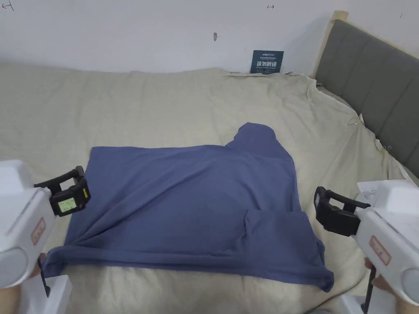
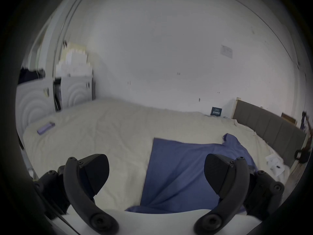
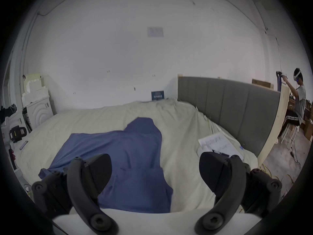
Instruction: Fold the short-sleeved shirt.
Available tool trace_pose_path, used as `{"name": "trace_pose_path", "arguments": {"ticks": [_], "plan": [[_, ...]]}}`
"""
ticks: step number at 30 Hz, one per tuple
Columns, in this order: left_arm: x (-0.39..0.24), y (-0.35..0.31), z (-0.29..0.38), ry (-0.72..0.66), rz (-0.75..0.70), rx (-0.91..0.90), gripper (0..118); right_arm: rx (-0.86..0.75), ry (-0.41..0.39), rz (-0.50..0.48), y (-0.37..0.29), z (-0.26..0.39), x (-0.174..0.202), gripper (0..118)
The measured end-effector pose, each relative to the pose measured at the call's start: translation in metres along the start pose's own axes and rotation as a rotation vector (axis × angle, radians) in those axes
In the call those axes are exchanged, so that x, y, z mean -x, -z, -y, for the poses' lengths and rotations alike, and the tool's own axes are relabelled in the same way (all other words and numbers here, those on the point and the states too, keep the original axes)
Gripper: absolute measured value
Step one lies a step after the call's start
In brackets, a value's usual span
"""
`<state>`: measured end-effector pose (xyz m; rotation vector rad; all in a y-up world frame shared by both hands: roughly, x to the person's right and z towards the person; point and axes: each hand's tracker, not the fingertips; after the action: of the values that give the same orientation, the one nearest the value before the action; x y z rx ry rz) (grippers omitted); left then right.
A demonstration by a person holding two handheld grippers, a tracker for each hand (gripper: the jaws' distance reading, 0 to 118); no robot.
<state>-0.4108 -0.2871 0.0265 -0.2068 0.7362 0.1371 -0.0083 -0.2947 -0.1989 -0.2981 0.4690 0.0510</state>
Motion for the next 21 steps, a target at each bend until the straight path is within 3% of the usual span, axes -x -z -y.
{"name": "trace_pose_path", "arguments": {"ticks": [4, 6, 7, 8, 11, 12, 14, 21], "plan": [[-0.010, -0.005, 0.013, 0.064, 0.025, -0.008, 99, -0.017, 0.040, -0.036, 0.000, 0.006, 0.009, 108], [-0.014, -0.008, 0.017, 0.091, 0.033, -0.008, 81, -0.033, 0.026, -0.047, -0.002, 0.009, 0.014, 105], [-0.015, -0.008, 0.018, 0.091, 0.037, -0.008, 73, -0.039, 0.014, -0.049, -0.003, 0.009, 0.017, 99], [-0.016, -0.009, 0.019, 0.093, 0.041, -0.011, 58, -0.043, 0.004, -0.052, -0.003, 0.010, 0.019, 82], [-0.018, -0.009, 0.023, 0.092, 0.039, -0.013, 12, -0.035, -0.003, -0.077, -0.002, 0.011, 0.022, 50], [-0.017, -0.009, 0.024, 0.094, 0.040, -0.012, 6, -0.036, 0.000, -0.079, -0.003, 0.012, 0.023, 38], [-0.017, -0.010, 0.025, 0.091, 0.054, 0.000, 0, -0.048, 0.007, -0.061, -0.006, 0.011, 0.026, 2], [-0.023, -0.011, 0.027, 0.099, 0.080, 0.017, 0, -0.037, 0.020, -0.077, -0.007, 0.011, 0.025, 0]]}}
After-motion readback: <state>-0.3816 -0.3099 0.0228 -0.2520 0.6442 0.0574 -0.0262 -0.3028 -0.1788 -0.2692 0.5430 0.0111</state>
